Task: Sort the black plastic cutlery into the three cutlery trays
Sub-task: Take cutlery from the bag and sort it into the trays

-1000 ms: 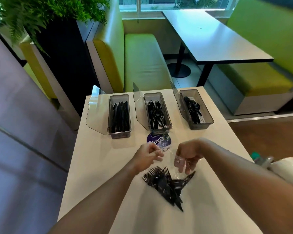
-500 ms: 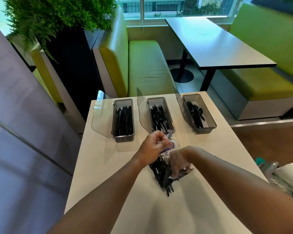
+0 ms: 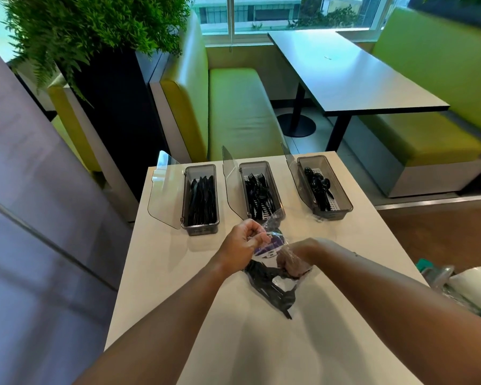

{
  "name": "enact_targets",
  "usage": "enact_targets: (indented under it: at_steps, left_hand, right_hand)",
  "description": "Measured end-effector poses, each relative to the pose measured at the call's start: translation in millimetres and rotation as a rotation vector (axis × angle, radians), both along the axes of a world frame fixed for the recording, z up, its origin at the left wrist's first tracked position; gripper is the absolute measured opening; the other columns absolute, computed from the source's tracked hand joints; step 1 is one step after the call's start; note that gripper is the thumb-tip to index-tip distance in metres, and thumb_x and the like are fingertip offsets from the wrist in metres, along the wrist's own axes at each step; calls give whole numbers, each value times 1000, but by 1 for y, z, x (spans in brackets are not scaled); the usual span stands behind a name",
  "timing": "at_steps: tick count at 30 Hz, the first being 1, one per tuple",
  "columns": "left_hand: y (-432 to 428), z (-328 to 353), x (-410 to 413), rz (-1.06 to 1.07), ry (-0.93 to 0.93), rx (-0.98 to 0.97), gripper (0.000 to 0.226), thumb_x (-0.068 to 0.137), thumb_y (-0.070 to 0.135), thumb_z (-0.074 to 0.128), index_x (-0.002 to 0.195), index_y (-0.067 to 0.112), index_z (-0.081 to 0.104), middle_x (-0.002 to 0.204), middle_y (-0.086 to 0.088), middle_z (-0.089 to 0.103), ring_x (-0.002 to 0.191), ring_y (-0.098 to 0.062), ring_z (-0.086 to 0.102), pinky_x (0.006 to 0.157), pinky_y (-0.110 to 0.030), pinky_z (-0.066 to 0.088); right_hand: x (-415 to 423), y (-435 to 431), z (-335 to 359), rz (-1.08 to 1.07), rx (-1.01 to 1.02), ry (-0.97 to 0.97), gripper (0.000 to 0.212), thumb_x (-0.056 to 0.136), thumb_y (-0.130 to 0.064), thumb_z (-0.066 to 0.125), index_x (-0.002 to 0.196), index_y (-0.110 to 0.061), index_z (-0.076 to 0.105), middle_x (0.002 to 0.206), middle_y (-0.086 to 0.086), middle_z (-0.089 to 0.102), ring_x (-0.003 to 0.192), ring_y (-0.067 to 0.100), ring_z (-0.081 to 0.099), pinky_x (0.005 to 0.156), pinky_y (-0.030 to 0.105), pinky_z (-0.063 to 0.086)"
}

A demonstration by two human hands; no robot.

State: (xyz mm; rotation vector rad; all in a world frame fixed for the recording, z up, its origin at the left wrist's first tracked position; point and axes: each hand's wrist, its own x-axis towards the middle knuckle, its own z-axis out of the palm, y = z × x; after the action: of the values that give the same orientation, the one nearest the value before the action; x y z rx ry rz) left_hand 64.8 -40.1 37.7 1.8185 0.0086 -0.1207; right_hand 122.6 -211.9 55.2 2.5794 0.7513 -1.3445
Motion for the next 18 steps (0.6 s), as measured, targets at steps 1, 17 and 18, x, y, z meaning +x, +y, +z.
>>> enact_targets:
  at_steps: [1, 17, 18]
  left_hand:
    - [0, 0, 0, 1, 3, -4, 7, 96, 18, 64, 89, 19, 62, 95, -16, 72, 92, -31, 70, 88, -54, 56]
    - [5, -4, 0, -9, 31, -36, 6, 100, 12, 60, 93, 11, 61, 97, -19, 75, 90, -32, 72, 83, -39, 60]
    - [5, -3, 0, -6, 28, -35, 6, 100, 12, 60, 93, 11, 61, 96, -18, 75, 88, -28, 72, 81, -36, 59]
  right_hand:
    - [-1, 1, -1, 6, -3, 7, 28, 99, -14, 49, 120, -6, 66, 100, 9, 66, 83, 21, 59, 87, 39, 57]
    - [1, -2, -4, -124, -34, 183, 33, 88, -6, 72, 120, 1, 66, 78, 7, 67, 64, 15, 61, 62, 26, 52]
    - [2, -3, -4, -138, -25, 166, 31, 88, -2, 69, 119, 2, 66, 83, 11, 69, 66, 16, 62, 63, 27, 54]
